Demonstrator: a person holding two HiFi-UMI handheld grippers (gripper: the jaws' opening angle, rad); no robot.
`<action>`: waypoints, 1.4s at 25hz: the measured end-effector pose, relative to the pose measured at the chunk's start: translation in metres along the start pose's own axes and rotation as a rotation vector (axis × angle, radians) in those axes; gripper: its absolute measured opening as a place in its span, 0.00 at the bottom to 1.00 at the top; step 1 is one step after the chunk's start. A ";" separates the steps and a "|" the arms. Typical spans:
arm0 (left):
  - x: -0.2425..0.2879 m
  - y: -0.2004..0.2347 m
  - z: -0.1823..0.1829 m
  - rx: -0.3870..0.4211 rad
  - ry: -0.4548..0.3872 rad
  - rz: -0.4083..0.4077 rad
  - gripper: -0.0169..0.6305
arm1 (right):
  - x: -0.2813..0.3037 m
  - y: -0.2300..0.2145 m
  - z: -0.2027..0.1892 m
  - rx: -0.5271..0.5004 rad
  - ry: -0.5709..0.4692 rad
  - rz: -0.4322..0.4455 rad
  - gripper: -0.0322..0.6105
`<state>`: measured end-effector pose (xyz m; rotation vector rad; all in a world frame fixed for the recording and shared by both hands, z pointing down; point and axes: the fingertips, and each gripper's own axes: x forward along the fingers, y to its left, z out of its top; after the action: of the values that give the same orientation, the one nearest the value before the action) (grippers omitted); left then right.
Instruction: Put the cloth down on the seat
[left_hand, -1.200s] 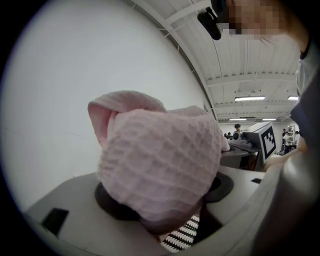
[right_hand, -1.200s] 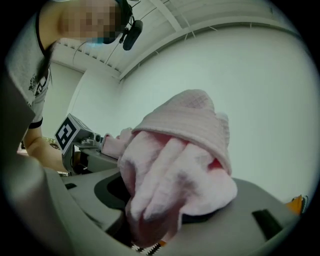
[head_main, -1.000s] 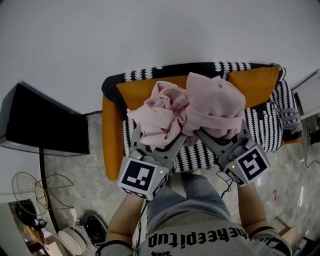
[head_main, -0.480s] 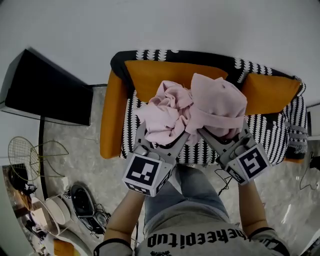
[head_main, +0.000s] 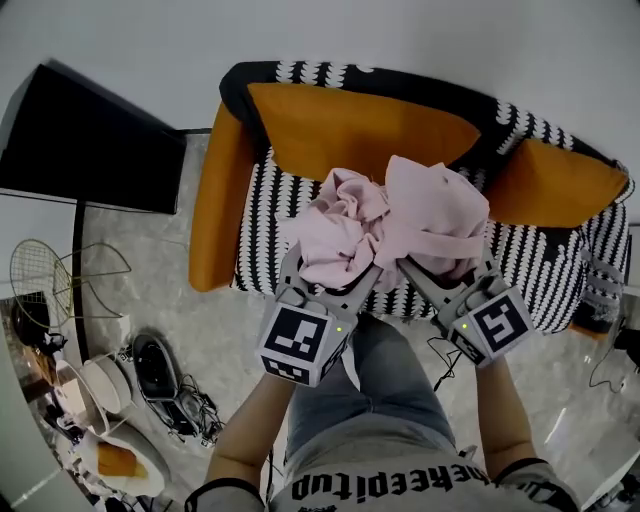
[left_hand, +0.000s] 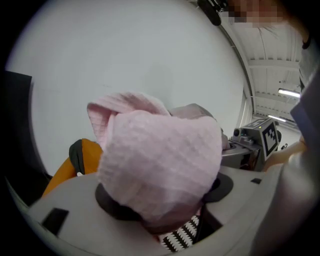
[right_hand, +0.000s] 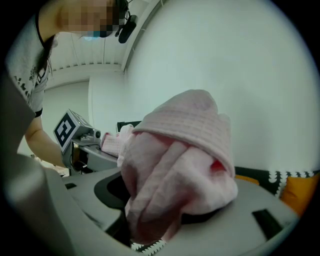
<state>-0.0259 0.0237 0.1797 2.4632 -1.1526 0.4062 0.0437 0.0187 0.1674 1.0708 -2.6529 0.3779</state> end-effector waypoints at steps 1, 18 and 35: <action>0.004 0.001 -0.008 -0.011 0.016 0.005 0.54 | 0.003 -0.002 -0.009 0.013 0.015 0.006 0.51; 0.078 0.025 -0.160 -0.141 0.230 0.040 0.54 | 0.048 -0.034 -0.172 0.162 0.222 0.024 0.51; 0.121 0.040 -0.252 -0.191 0.395 0.036 0.54 | 0.067 -0.056 -0.277 0.246 0.390 -0.012 0.52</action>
<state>-0.0057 0.0363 0.4608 2.0794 -1.0164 0.7197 0.0744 0.0292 0.4562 0.9616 -2.2935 0.8361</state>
